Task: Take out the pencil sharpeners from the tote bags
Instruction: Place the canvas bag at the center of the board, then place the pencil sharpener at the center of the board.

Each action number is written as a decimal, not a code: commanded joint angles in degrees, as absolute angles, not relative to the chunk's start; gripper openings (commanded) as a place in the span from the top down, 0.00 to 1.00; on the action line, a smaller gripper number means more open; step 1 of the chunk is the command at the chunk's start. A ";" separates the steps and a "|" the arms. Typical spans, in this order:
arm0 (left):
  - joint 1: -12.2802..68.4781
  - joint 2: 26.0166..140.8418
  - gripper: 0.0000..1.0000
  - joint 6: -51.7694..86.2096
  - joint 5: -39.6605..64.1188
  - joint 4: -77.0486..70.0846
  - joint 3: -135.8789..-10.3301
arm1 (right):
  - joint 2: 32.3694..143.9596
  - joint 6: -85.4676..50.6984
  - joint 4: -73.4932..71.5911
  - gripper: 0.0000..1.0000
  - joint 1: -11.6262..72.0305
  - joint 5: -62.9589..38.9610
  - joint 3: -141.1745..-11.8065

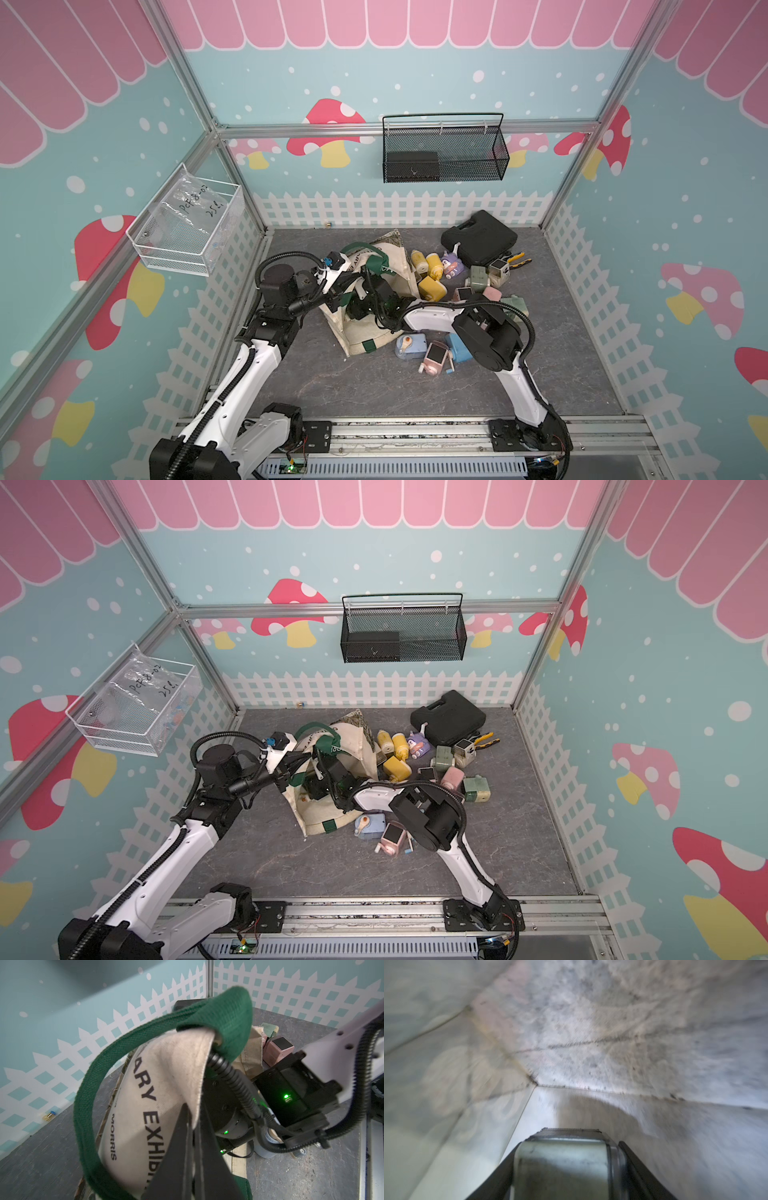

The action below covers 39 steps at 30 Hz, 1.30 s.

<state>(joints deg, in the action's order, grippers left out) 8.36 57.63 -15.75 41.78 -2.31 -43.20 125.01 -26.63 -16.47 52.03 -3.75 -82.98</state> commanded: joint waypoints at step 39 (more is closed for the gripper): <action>8.26 69.16 1.00 -9.03 22.27 8.87 -52.99 | 57.42 -21.99 9.02 0.48 23.60 8.57 -34.90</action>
<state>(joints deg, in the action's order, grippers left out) 8.60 68.66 -10.44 22.06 7.92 -50.96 54.76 -21.50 12.78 24.67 7.84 -32.75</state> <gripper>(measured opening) 0.043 0.669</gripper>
